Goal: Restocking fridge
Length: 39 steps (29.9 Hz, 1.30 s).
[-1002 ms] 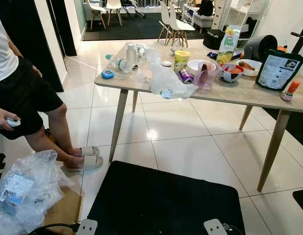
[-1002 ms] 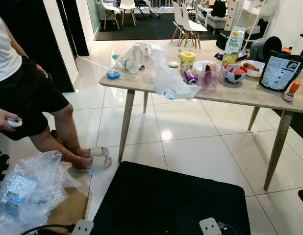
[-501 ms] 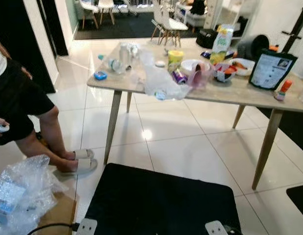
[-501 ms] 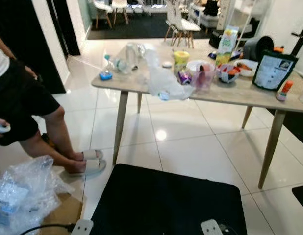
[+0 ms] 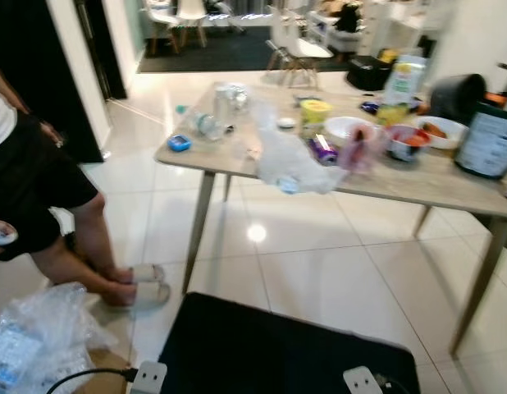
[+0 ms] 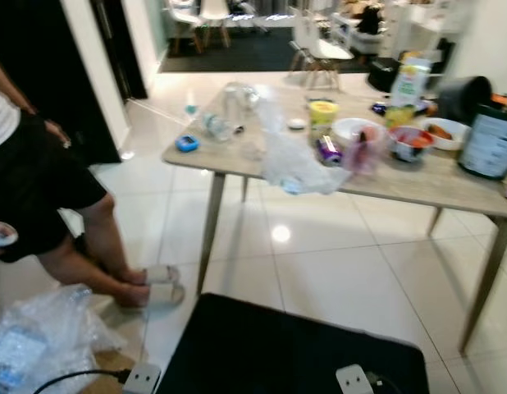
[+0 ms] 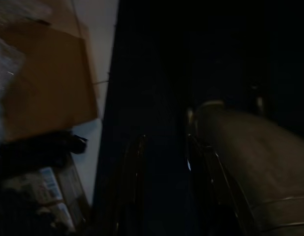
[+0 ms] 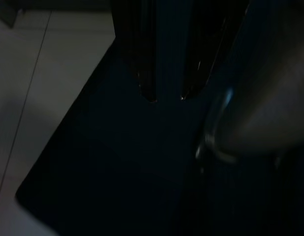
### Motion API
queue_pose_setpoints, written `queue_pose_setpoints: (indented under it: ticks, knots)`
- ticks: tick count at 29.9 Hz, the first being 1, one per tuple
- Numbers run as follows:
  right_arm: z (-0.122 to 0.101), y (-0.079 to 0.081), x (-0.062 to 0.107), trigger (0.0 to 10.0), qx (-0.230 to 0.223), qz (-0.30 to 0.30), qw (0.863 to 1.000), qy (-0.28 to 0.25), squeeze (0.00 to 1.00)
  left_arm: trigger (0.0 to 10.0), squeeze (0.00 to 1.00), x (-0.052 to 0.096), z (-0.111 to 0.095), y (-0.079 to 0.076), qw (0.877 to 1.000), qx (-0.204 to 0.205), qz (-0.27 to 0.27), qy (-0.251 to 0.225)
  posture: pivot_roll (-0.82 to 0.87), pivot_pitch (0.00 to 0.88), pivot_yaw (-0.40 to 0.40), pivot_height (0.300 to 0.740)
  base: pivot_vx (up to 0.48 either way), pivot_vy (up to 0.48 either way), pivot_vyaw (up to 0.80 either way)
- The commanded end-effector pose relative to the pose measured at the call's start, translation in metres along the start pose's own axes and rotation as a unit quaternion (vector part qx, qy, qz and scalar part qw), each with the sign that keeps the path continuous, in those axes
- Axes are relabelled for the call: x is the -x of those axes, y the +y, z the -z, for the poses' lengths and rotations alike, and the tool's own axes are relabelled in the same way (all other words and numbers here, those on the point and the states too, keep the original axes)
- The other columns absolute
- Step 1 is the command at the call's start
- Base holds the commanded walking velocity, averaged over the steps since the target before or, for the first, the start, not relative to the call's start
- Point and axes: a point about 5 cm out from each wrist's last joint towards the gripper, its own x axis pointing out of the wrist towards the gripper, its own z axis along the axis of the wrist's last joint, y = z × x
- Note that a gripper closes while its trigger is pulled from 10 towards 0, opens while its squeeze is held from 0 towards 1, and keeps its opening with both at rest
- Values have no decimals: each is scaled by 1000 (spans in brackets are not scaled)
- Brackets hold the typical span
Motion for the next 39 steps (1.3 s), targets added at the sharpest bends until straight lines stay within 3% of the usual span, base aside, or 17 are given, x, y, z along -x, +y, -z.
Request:
queue_pose_setpoints:
  ticks: [1, 13, 27, 39]
  knots:
    - [5, 4, 0, 10000, -14, 0, 1000, 9, 0, 10000, 0, 2, 10, -2, 1000, -5, 5, 21, 92, 0, -19, 740, 352, 0, 0]
    - [4, 2, 0, 10000, -14, 3, 1000, 10, 0, 10000, 0, 2, 10, -3, 1000, -5, 6, 22, 93, 0, -21, 740, 352, 0, -710]
    - [3, 1, 0, 10000, -7, 9, 1000, 6, 0, 10000, 0, 2, 11, -2, 1000, -6, -2, 24, 93, 0, -23, 740, 345, 0, 0]
    - [3, 0, 0, 10000, -6, 10, 1000, 7, 0, 10000, 0, 2, 11, 0, 1000, 12, -7, 25, 94, 0, -24, 740, 0, 0, 0]
